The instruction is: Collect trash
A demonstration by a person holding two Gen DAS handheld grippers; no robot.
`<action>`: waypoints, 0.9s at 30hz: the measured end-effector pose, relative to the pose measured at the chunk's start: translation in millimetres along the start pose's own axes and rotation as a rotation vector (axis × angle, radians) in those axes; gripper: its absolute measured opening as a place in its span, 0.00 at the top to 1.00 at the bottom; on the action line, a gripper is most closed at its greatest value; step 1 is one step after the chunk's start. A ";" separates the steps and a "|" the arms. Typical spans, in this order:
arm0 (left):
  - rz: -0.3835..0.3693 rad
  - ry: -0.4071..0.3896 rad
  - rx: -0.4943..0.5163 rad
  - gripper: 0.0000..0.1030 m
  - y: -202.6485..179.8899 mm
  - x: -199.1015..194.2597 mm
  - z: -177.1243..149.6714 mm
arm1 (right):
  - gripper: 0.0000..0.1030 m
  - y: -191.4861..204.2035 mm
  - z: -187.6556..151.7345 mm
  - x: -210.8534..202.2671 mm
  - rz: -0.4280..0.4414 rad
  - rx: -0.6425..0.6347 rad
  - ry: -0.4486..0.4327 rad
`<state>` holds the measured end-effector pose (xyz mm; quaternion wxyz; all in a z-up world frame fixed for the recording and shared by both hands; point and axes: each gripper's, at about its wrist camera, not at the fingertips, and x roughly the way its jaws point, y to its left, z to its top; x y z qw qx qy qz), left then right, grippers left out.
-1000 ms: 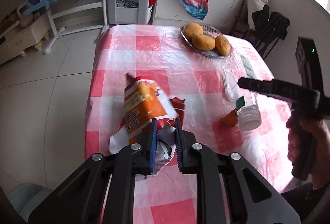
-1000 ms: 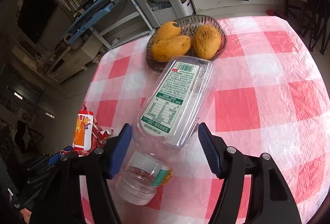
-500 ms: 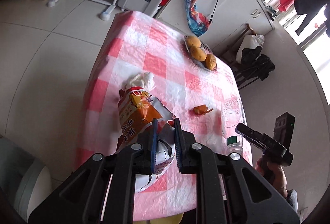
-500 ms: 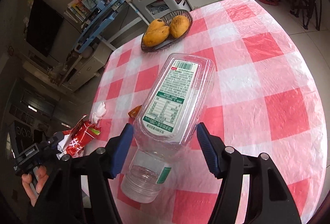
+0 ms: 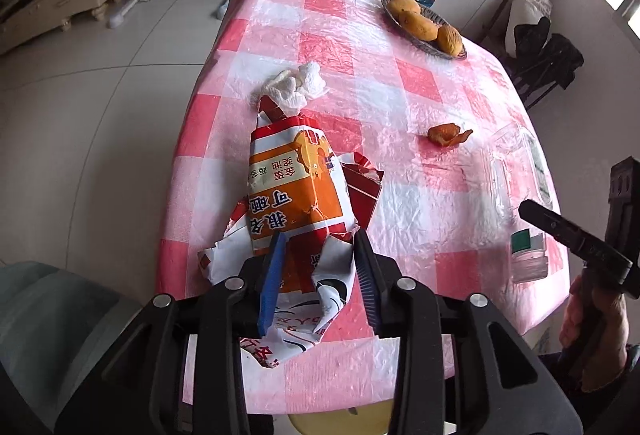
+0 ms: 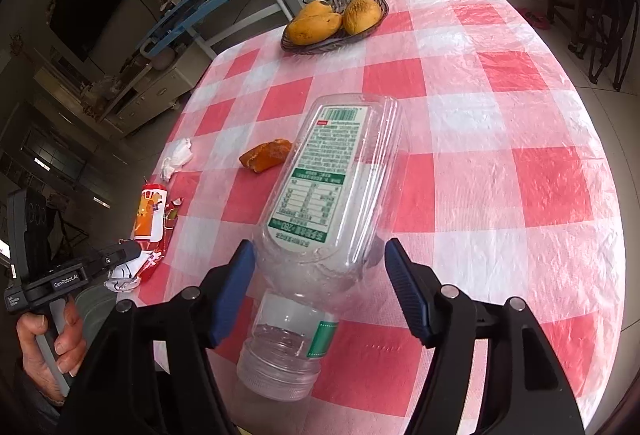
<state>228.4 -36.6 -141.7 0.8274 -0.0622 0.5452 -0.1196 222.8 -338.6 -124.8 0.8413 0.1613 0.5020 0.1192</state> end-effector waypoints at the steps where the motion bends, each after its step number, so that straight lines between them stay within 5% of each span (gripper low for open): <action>1: 0.010 0.001 0.014 0.69 -2.7 1.3 -0.1 | 0.37 1.2 -0.5 1.3 -0.010 -0.008 -0.001; 7: 0.049 -0.091 0.069 0.88 -20.7 -16.8 -5.2 | 0.38 3.9 -4.0 -0.3 -0.024 -0.022 -0.030; 15: 0.075 -0.247 0.099 0.97 -37.5 -54.1 -19.9 | 0.38 -4.6 -19.2 -23.4 0.148 0.102 -0.107; 22: 0.094 -0.261 0.135 0.97 -47.9 -57.2 -30.7 | 0.38 1.3 -32.0 -28.0 0.217 0.141 -0.122; 27: 0.105 -0.197 0.162 0.97 -52.4 -41.7 -33.1 | 0.38 5.1 -34.6 -26.1 0.194 0.120 -0.117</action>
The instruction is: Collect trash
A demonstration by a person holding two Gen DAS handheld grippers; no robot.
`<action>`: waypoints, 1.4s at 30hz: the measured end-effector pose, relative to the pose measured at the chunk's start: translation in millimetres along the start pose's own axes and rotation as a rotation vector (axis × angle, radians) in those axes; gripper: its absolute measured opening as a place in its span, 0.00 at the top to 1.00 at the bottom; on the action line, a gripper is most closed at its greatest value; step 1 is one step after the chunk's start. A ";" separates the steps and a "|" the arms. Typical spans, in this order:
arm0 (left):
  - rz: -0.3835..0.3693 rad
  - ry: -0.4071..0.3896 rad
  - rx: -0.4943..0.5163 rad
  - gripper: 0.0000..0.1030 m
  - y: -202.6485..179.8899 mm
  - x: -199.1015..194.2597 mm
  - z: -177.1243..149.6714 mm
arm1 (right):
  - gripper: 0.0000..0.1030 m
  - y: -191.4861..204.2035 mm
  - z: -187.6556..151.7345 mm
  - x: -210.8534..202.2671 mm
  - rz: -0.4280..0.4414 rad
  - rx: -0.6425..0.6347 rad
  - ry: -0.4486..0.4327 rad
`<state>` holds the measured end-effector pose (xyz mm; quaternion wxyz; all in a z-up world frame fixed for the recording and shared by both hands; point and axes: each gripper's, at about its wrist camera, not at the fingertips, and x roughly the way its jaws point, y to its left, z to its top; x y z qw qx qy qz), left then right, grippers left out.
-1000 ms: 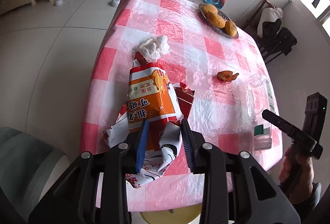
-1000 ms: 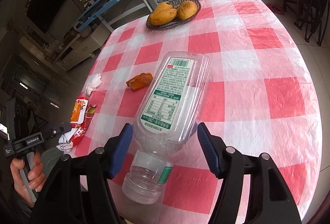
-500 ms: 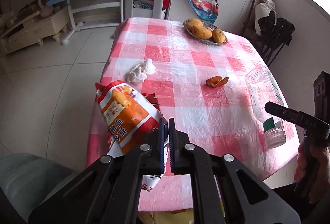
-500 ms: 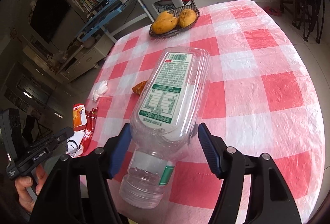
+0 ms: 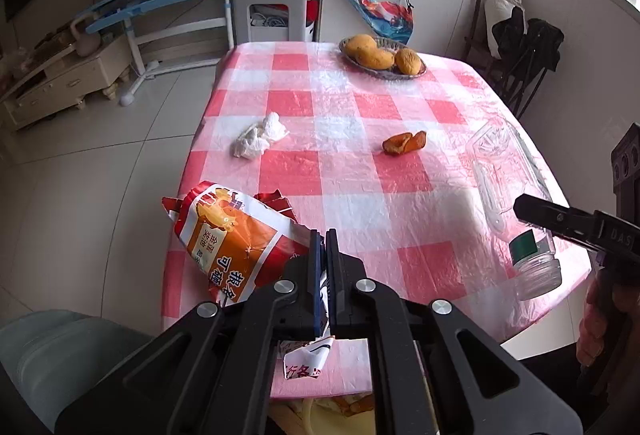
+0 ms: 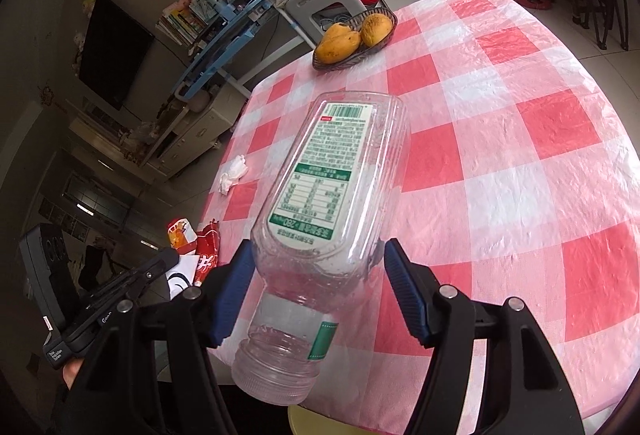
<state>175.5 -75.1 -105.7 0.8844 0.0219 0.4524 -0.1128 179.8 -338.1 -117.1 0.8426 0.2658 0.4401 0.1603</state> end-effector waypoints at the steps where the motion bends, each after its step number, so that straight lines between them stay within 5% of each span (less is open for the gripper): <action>1: 0.007 0.019 0.007 0.97 -1.4 4.5 -1.2 | 0.38 0.0 -0.2 1.0 0.000 -0.002 0.002; 6: 0.042 0.065 0.034 0.88 -7.8 18.3 -7.3 | 0.37 -0.3 -1.1 3.7 -0.002 -0.008 0.011; 11: 0.113 0.093 0.067 0.45 -13.1 30.8 -11.5 | 0.37 -0.6 -1.5 5.5 -0.005 -0.014 0.017; 13: 0.171 0.111 0.103 0.35 -17.0 38.9 -13.9 | 0.37 -0.7 -1.9 6.1 -0.006 -0.015 0.019; 19: 0.249 0.109 0.174 0.33 -26.8 42.5 -19.7 | 0.37 -1.1 -4.7 6.3 -0.006 -0.014 0.021; 23: 0.249 0.111 0.154 0.33 -23.1 40.7 -18.8 | 0.37 -2.8 -7.2 6.5 -0.009 -0.010 0.022; 29: 0.378 0.123 0.105 0.33 -3.7 40.4 -18.5 | 0.37 -3.7 -10.9 7.8 -0.011 -0.005 0.026; 33: 0.337 0.133 0.088 0.33 -1.0 42.5 -19.8 | 0.37 -1.7 -11.6 9.0 -0.010 -0.005 0.029; 38: 0.162 0.148 0.091 0.47 -17.0 42.2 -23.1 | 0.37 -1.7 -11.5 8.0 -0.009 0.000 0.026; 42: 0.143 0.019 0.096 0.48 -26.2 11.9 -19.8 | 0.37 -2.5 -11.7 5.6 -0.005 0.005 0.018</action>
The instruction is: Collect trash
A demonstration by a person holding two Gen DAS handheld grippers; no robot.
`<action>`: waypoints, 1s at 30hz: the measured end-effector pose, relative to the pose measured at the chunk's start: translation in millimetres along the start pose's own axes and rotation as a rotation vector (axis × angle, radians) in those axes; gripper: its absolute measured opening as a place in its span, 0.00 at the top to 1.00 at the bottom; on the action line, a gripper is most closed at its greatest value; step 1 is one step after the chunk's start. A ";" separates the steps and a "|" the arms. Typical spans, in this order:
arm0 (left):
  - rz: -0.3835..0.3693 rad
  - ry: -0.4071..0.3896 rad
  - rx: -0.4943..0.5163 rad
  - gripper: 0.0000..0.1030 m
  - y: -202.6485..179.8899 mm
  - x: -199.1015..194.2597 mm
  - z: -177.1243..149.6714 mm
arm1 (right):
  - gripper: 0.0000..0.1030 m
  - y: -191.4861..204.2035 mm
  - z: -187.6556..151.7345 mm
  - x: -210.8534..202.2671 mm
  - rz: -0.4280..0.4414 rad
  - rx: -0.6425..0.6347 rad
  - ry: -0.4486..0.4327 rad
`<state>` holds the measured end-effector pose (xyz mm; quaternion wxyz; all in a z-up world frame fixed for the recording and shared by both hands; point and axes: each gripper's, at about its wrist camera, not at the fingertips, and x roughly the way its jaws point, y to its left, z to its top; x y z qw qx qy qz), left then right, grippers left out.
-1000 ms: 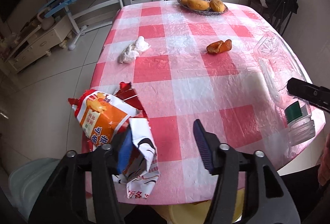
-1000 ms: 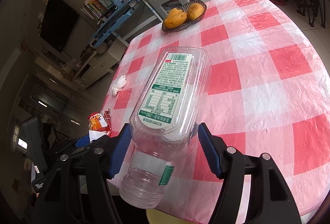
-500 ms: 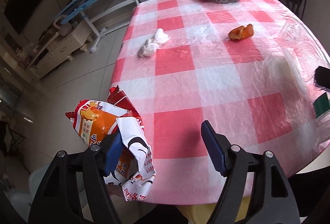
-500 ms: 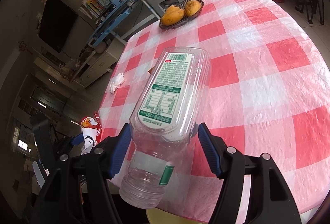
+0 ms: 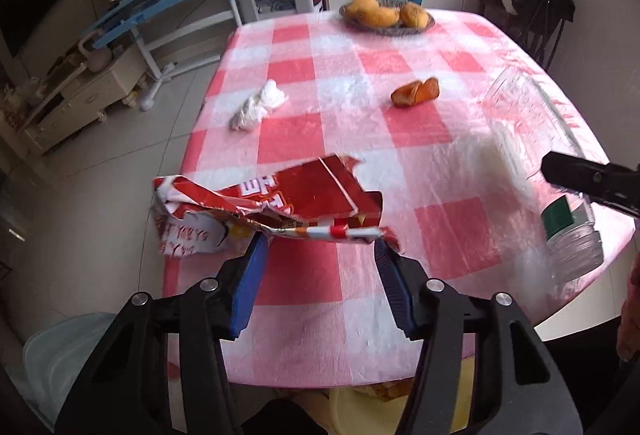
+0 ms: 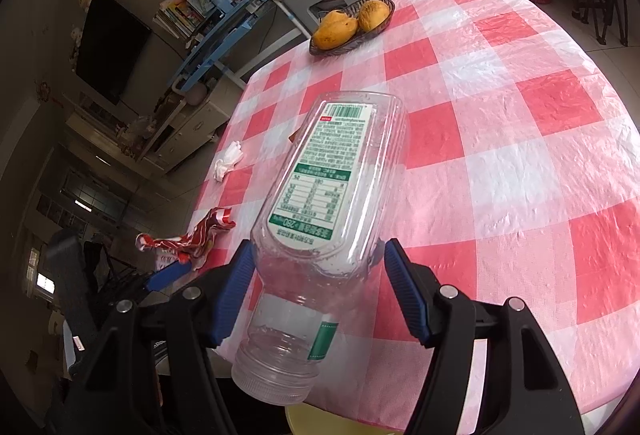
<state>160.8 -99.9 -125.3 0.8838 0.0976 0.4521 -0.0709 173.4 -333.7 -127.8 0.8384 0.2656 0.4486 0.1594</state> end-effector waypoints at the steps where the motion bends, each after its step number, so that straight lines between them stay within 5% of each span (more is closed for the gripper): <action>1: -0.018 -0.032 -0.016 0.48 2.6 -8.1 0.8 | 0.37 -0.5 0.1 -0.1 0.001 0.002 -0.001; 8: -0.244 -0.103 -0.301 0.48 58.3 -32.6 6.6 | 0.37 -0.8 -0.2 0.8 0.007 0.004 -0.001; 15: -0.284 0.009 -0.618 0.41 111.8 1.6 -7.4 | 0.37 0.7 0.4 -1.7 0.025 0.008 -0.007; 22: -0.144 0.030 -0.454 0.33 103.4 7.0 9.3 | 0.37 -0.6 -0.2 -3.6 0.040 0.012 -0.006; 30: -0.023 0.018 -0.384 0.29 116.3 -4.9 11.4 | 0.37 -2.0 0.2 -0.9 0.046 0.012 0.001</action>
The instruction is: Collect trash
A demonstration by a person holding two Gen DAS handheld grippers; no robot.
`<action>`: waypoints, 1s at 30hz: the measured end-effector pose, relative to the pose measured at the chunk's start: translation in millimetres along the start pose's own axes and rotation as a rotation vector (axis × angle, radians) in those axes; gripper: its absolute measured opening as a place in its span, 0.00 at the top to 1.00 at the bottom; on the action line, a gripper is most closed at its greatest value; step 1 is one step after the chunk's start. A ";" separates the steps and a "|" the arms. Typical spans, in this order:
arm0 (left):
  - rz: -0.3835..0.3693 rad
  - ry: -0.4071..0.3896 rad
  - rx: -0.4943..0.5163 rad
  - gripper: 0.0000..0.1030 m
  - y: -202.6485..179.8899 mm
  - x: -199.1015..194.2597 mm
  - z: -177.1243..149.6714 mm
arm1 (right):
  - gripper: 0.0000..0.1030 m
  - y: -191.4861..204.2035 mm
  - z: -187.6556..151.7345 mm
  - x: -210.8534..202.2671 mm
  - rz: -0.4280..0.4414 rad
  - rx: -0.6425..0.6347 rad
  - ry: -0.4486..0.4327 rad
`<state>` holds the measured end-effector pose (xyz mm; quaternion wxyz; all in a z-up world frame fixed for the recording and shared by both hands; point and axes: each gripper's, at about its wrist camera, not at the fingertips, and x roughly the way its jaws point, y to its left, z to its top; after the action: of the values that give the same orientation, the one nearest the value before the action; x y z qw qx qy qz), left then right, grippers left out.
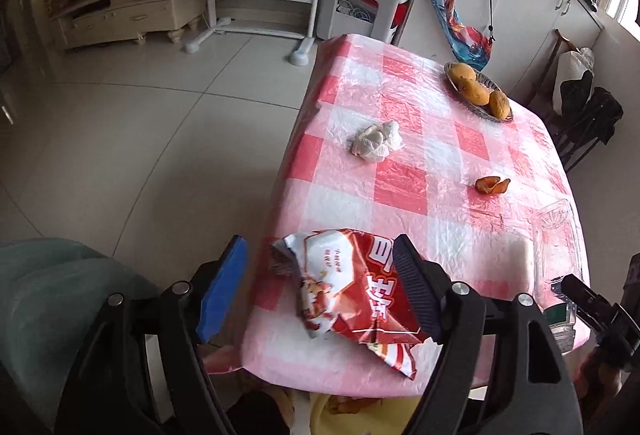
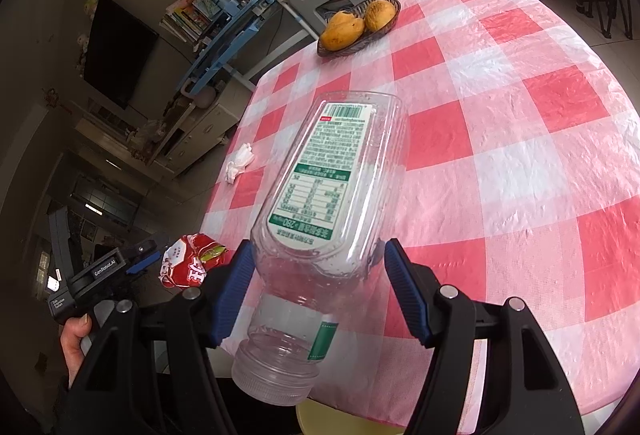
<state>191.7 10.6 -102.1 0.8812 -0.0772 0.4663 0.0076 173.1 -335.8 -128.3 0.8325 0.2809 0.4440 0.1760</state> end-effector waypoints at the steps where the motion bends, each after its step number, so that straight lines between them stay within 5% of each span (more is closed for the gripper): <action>1: 0.014 -0.003 0.008 0.27 0.4 -1.3 -0.2 | 0.37 0.2 0.2 0.8 0.001 0.000 0.001; 8: -0.014 0.117 0.061 0.29 -15.7 30.1 -12.9 | 0.37 2.2 -1.6 4.6 0.000 -0.005 0.012; 9: -0.016 0.128 0.073 0.37 -19.7 35.3 -15.5 | 0.37 2.3 -1.9 4.9 -0.002 -0.006 0.014; 11: -0.048 0.171 0.071 0.87 -24.0 46.2 -20.2 | 0.37 2.2 -2.6 6.0 -0.005 -0.007 0.017; 14: -0.058 0.118 0.061 0.95 -27.4 39.5 -21.9 | 0.37 3.3 -5.0 7.5 -0.006 -0.009 0.021; 22: -0.119 -0.081 0.087 0.96 -35.8 -11.8 -23.7 | 0.37 17.2 -18.6 9.3 0.032 -0.048 0.020; 30: -0.127 -0.143 0.179 0.96 -56.3 -40.6 -45.7 | 0.37 31.6 -42.1 2.9 0.069 -0.085 0.002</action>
<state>136.1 -49.2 -86.8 0.9142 -0.0268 0.3955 -0.0844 138.0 -296.5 -129.2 0.8367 0.2602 0.4268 0.2238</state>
